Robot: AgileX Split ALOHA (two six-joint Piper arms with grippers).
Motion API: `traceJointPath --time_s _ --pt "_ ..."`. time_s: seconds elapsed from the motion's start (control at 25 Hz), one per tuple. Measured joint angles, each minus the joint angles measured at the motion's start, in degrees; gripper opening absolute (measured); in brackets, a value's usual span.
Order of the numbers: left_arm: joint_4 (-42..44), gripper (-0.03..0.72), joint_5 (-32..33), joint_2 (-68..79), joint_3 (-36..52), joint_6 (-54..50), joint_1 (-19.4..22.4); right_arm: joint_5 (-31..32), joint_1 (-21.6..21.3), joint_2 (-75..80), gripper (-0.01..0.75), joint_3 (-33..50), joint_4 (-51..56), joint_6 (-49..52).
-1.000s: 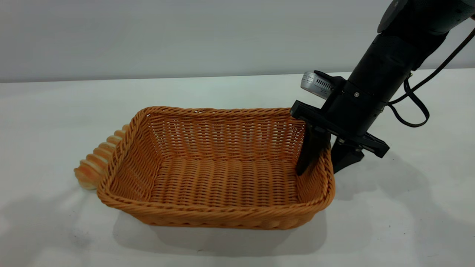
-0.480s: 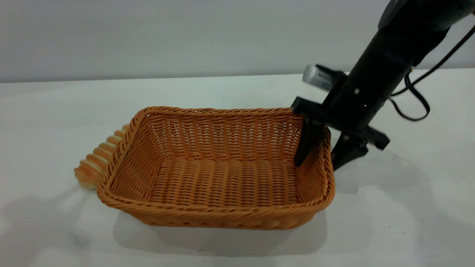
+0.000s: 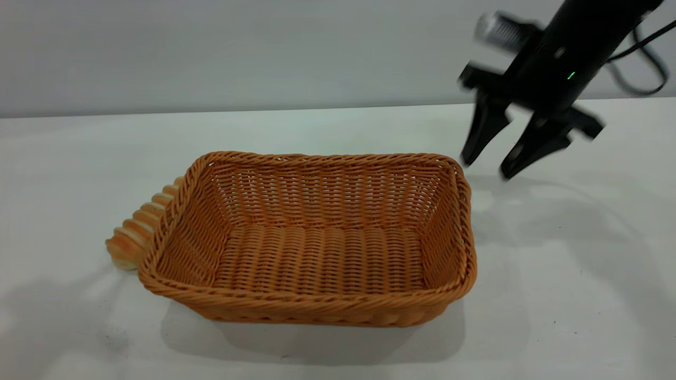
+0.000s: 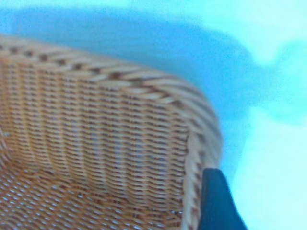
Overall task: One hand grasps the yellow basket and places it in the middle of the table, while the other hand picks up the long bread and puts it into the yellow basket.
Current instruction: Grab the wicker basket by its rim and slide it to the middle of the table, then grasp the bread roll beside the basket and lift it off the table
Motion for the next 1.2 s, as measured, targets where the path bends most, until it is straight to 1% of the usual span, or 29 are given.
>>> traceJointPath --time_s 0.12,0.28,0.44,0.68,0.8,1.0,1.2 --pt "0.0 0.237 0.0 0.0 0.0 0.0 0.0 1.25 -2.77 -4.01 0.498 0.0 -2.2 -0.22" --pt "0.0 0.237 0.0 0.0 0.0 0.05 0.0 0.7 -5.19 -13.11 0.499 0.07 -4.06 -2.33" --pt "0.0 0.237 0.29 0.71 0.0 -0.03 0.0 -1.8 -5.71 -25.97 0.493 0.81 -4.25 -4.04" --pt "0.05 0.237 4.69 9.51 -0.17 -2.03 0.0 -3.07 -5.71 -44.25 0.49 5.85 -4.0 -7.67" --pt "0.05 0.237 4.94 14.16 -0.17 -2.95 0.0 -4.92 -5.71 -53.31 0.49 12.35 -3.95 -9.26" --pt "0.18 0.237 4.71 18.15 -1.23 -3.19 0.0 -10.03 -5.71 -69.97 0.462 30.26 -3.17 -13.62" --pt "1.4 0.237 4.11 20.77 -3.11 -3.71 0.0 -10.54 -5.71 -85.61 0.425 46.82 -4.04 -16.84"
